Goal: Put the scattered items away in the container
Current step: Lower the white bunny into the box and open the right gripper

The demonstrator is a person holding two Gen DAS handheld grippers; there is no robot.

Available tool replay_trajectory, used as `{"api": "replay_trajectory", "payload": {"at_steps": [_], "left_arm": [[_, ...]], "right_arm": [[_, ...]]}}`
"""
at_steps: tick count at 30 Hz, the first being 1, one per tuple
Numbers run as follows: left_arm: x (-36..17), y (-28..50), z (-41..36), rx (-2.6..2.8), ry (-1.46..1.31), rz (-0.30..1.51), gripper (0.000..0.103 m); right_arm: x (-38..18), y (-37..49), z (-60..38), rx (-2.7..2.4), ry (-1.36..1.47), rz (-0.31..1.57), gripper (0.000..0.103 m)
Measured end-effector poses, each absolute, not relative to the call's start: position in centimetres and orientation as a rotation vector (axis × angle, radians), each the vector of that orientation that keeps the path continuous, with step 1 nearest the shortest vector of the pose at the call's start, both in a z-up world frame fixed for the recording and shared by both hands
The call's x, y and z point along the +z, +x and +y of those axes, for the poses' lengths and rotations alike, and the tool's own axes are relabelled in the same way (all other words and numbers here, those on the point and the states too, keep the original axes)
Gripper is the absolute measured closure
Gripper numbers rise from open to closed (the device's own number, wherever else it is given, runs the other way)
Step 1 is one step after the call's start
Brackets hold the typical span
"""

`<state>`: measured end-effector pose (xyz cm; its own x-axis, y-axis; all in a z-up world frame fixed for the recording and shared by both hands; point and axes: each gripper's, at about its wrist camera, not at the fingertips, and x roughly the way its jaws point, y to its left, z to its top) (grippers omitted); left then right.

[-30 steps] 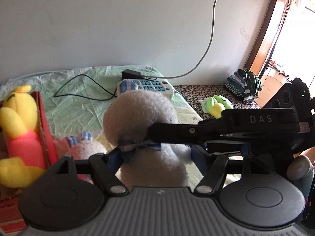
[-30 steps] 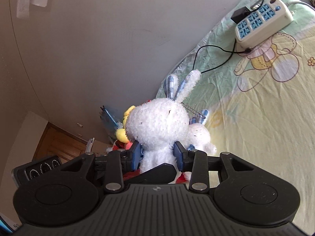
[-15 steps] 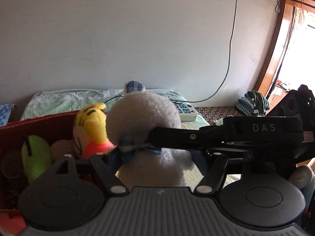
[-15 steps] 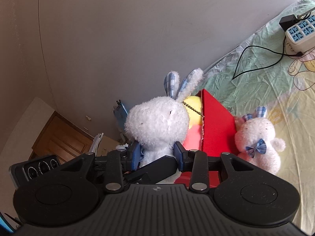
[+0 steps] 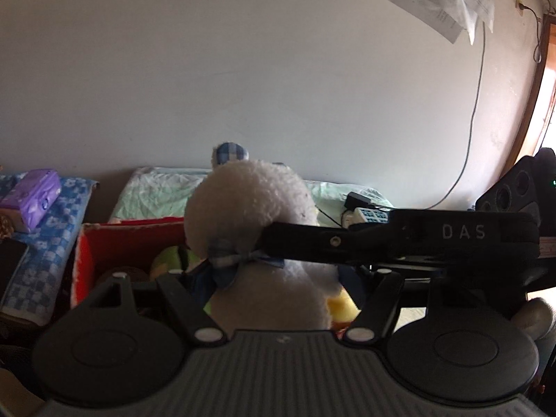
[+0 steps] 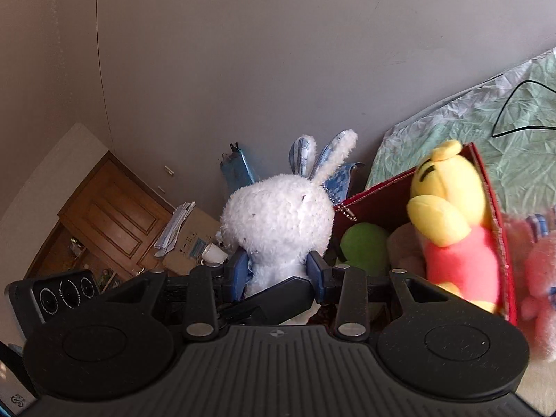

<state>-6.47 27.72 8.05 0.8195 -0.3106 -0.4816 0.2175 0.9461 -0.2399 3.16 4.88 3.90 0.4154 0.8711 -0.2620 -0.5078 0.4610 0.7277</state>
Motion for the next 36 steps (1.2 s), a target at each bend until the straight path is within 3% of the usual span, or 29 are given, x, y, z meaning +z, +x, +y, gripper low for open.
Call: {"api": "replay_trajectory", "payload": {"at_steps": [11,36], "left_arm": [[4.8,-4.1,32.9,-0.128,-0.210,0.631,0.031],[1.2,0.7,31.9,-0.039,-0.045,0.787,0.032]], "right_arm": [[1.2,6.6,12.5,1.025,0.592,0.811,0.064],[-2.0,9.0,16.1,0.864,0.510,0.977,0.067]]}}
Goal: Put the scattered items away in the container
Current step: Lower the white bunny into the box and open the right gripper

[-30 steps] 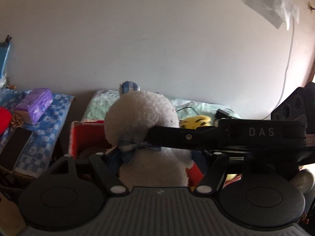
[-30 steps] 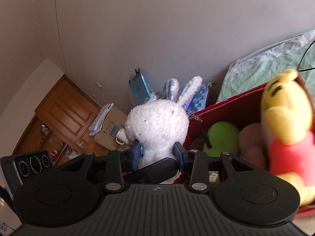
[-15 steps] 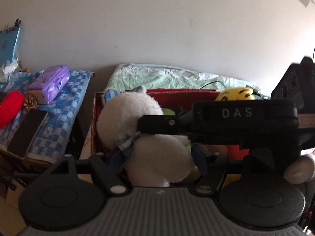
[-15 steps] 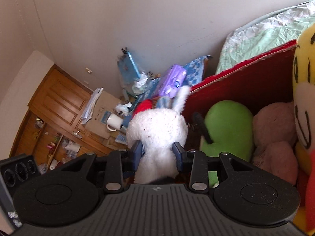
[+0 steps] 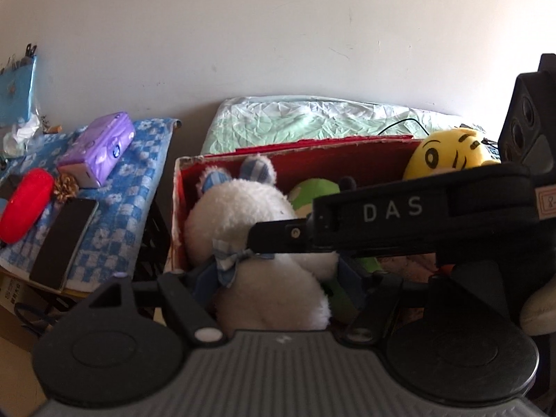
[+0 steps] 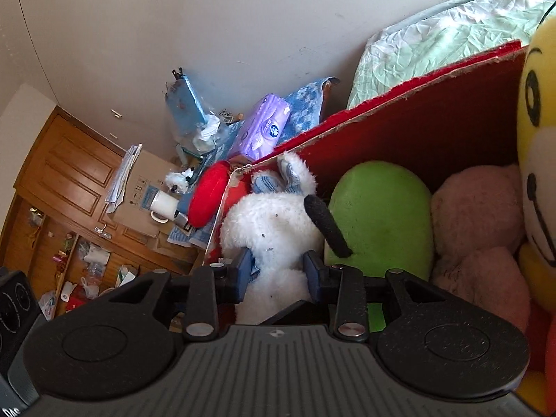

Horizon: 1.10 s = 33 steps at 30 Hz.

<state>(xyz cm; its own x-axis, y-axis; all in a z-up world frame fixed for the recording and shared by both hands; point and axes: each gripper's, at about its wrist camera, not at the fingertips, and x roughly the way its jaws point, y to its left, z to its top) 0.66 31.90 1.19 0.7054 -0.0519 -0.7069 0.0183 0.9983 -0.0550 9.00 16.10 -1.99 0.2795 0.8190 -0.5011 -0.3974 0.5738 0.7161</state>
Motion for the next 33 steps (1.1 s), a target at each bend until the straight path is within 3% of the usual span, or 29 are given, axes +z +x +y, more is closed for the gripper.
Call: {"api": "replay_trajectory", "payload": {"at_steps": [9,18,33], "left_arm": [[1.1,-0.4,32.1,-0.081,-0.046,0.782,0.031],[1.4,-1.9,33.1,-0.166,-0.143,0.789,0.031],[0.9,1.8,32.9,-0.135,-0.114,0.782,0.021]], "right_arm": [[-1.0,7.7,14.2,0.841,0.504,0.914,0.061],[-0.2,7.0,15.9,0.885,0.339,0.983,0.081],[-0.7,8.9,17.8,0.822,0.309,0.991,0.083]]}}
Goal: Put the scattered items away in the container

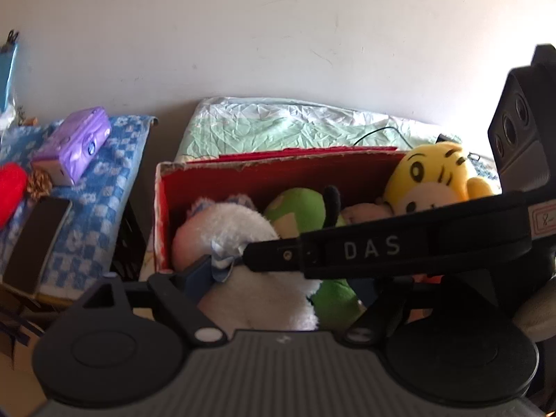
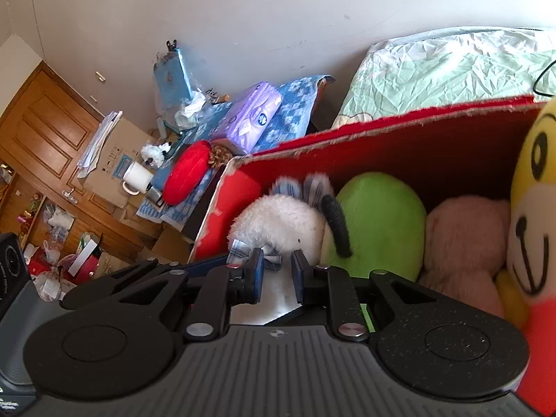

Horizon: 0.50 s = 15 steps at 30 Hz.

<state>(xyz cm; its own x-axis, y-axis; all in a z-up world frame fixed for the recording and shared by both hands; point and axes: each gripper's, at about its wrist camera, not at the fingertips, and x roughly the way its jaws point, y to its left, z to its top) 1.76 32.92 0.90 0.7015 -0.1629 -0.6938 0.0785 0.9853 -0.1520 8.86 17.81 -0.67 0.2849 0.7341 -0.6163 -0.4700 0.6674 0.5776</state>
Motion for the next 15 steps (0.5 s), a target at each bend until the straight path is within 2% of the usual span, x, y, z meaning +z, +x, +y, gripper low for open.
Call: {"api": "replay_trajectory", "payload": {"at_steps": [2,4,12,15], "left_arm": [[1.1,1.5,32.9,-0.142,-0.122,0.778,0.020],[1.3,0.7,33.2,-0.160,-0.137,0.769,0.018],[1.7,-1.7,33.3,-0.216,-0.155,0.805,0.014],[1.4,-1.8,32.8,-0.208,-0.132,0.807,0.014]], "right_arm": [[-0.8,9.2,17.5,0.815,0.340,1.010,0.082],[-0.4,9.0,17.1,0.830,0.354,1.007,0.077],[1.2,8.9,16.0,0.856,0.361,0.990,0.074],[1.7,9.4,16.3,0.855,0.348,0.963,0.065]]}}
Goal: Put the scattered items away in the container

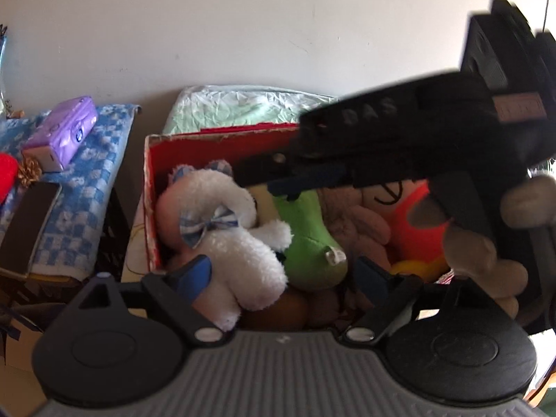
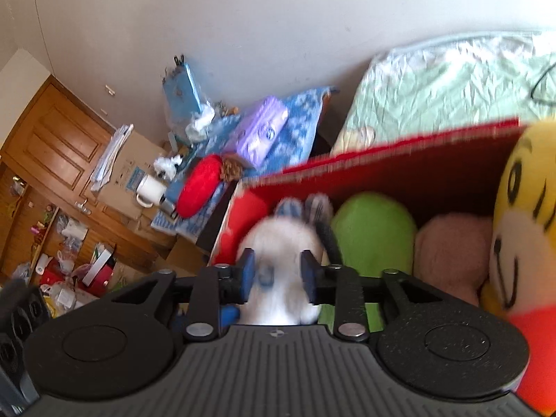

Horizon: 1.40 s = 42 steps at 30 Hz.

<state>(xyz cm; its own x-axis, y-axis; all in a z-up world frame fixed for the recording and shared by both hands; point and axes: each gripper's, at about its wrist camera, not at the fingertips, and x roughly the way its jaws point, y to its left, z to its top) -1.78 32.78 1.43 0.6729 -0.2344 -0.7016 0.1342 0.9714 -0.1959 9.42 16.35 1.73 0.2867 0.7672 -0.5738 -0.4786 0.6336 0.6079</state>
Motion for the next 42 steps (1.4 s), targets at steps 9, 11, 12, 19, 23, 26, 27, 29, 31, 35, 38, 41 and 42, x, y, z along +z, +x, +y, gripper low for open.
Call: {"api": "replay_trajectory", "payload": {"at_steps": [9,11,12,19,23,26,27,29,31,35,38,41,42], "left_arm": [[0.5,-2.7,31.4,-0.234,-0.062,0.821,0.014],[0.5,-2.7,31.3,-0.236,-0.064,0.821,0.014],[0.5,-2.7,31.3,-0.238,-0.065,0.823,0.014],[0.2,-2.5,31.1,-0.222,-0.043,0.811,0.018],[0.0,-2.4,30.7,-0.208,-0.023,0.801,0.017],[-0.1,-2.3,30.4,-0.203,-0.002,0.798,0.016],[-0.1,-2.4,30.3,-0.202,0.000,0.796,0.016],[-0.1,-2.4,30.2,-0.200,-0.001,0.795,0.016],[-0.1,-2.3,30.2,-0.193,-0.007,0.796,0.016],[-0.1,-2.5,30.1,-0.192,0.017,0.776,0.015],[-0.2,-1.8,30.1,-0.200,0.043,0.789,0.014],[-0.4,-0.7,30.5,-0.198,0.049,0.812,0.014],[-0.5,-0.5,30.4,-0.198,0.066,0.815,0.014]], "right_arm": [[0.6,9.3,17.9,0.886,0.245,1.069,0.065],[0.4,9.5,18.2,0.886,0.220,1.110,0.066],[0.3,9.7,18.3,0.886,0.219,1.122,0.066],[-1.2,11.6,19.9,0.916,0.228,1.248,0.059],[-1.7,12.1,20.4,0.963,0.216,1.274,0.055],[-1.8,12.0,20.1,1.000,0.215,1.237,0.057],[-1.8,11.8,19.9,1.011,0.209,1.219,0.060],[-1.8,11.6,19.5,1.022,0.209,1.189,0.065],[-1.6,11.1,19.2,1.029,0.201,1.141,0.068],[-0.1,9.0,19.3,1.035,0.098,0.964,0.070],[1.0,7.6,19.2,1.027,0.014,0.817,0.071],[0.7,8.6,20.0,0.989,-0.008,0.865,0.070],[0.5,9.2,20.1,0.979,0.020,0.895,0.070]]}}
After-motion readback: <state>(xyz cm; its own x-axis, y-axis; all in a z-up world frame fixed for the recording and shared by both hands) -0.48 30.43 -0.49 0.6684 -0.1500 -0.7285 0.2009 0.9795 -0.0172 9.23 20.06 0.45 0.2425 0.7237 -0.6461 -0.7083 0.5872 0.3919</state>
